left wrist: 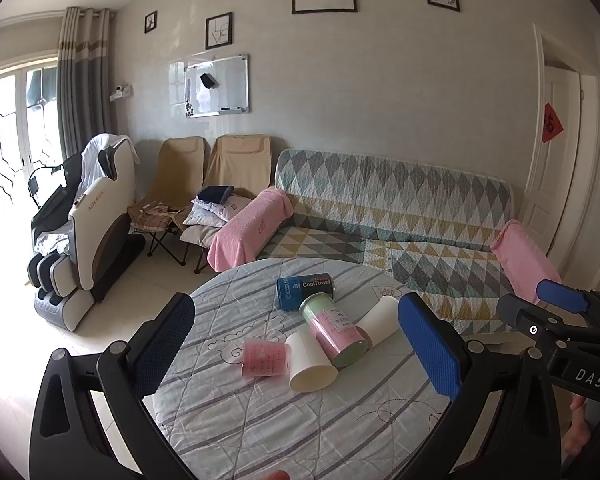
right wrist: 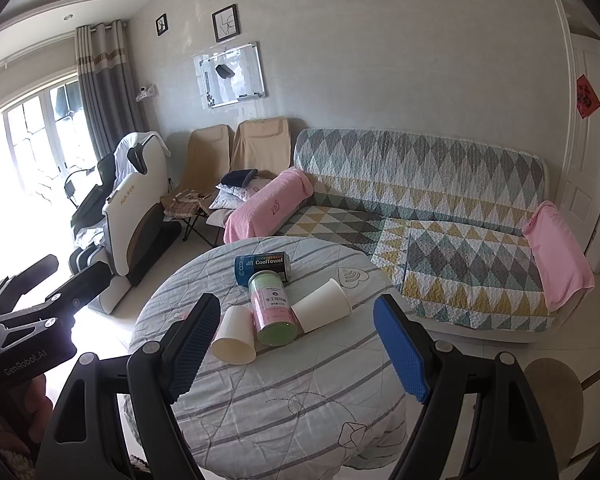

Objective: Flip cup upright

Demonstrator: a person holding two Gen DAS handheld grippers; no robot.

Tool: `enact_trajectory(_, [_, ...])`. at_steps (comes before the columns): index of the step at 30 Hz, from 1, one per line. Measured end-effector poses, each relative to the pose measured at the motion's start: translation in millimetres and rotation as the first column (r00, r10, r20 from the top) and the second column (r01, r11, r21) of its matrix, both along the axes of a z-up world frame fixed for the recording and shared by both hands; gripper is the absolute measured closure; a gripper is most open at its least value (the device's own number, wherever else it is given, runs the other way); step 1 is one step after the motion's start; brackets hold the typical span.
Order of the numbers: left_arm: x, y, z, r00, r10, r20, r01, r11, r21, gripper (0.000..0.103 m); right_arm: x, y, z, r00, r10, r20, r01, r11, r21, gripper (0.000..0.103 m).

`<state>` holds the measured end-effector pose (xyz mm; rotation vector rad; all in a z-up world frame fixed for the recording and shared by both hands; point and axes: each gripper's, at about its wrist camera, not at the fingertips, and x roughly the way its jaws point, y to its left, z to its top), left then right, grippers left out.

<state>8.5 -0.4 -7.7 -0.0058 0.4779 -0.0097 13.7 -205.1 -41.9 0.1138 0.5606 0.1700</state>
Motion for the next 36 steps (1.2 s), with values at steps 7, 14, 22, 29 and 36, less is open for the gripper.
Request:
enact_trajectory(7, [0, 0, 0, 1.0, 0.001, -0.001, -0.001, 1.0, 0.0, 0.0, 2, 0, 0, 1.0, -0.002, -0.001, 0.002, 1.0, -0.003, 0.023])
enact_trajectory(14, [0, 0, 0, 1.0, -0.001, -0.001, 0.001, 1.0, 0.001, 0.0, 2, -1, 1, 1.0, -0.002, -0.001, 0.002, 1.0, -0.004, 0.023])
enact_trajectory(22, [0, -1, -3, 1.0, -0.003, 0.001, 0.003, 1.0, 0.001, 0.0, 4, -3, 2, 1.0, -0.006, -0.005, 0.006, 1.0, -0.008, 0.023])
enact_trajectory(29, [8, -7, -5, 1.0, -0.012, 0.003, 0.012, 1.0, 0.005, 0.0, 17, -6, 4, 1.0, -0.004, -0.006, 0.004, 1.0, -0.014, 0.023])
enact_trajectory(36, [8, -7, -4, 1.0, -0.011, 0.003, 0.011, 1.0, 0.007, 0.0, 16, -5, 4, 1.0, -0.004, -0.008, 0.004, 1.0, -0.015, 0.023])
